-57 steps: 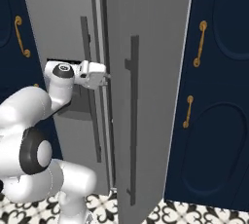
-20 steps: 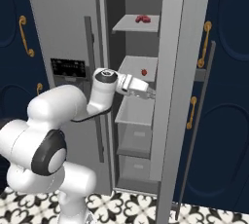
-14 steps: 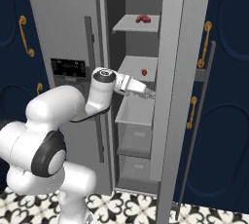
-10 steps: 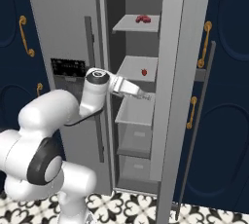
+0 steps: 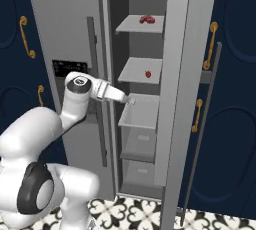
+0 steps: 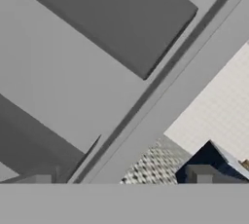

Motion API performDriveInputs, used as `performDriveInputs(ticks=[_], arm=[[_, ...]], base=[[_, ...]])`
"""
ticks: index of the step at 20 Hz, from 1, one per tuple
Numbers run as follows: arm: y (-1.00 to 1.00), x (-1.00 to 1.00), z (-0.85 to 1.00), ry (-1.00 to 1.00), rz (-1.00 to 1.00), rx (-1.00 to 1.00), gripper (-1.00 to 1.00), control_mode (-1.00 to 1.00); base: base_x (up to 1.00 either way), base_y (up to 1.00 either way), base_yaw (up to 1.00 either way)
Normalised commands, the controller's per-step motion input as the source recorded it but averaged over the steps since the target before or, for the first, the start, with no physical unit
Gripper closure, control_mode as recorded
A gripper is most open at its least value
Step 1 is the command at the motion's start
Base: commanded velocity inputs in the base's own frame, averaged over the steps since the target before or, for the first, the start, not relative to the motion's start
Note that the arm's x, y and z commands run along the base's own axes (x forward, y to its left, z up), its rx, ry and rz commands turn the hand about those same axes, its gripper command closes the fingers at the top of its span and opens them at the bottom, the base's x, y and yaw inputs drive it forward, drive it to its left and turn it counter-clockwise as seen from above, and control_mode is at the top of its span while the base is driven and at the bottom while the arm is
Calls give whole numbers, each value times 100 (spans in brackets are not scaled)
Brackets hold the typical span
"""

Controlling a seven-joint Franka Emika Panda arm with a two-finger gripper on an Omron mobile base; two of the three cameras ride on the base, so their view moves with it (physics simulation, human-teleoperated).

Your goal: Take the strawberry from the fridge and place it on top of the pancake, located on the dining counter.

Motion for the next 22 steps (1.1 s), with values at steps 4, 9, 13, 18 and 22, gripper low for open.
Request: performDriveInputs(ticks=[4, 9, 13, 18, 22], arm=[[48, -22, -15, 0, 35, 27, -100, -100], [58, -23, -10, 0, 37, 31, -100, -100], [54, -25, -12, 0, 36, 30, -100, -100], [57, -20, -7, 0, 33, 28, -100, -100], [59, -15, -11, 0, 31, 27, -100, -100]], base=[[0, 0, 0], [0, 0, 0], [0, 0, 0], [0, 0, 0], [0, 0, 0]])
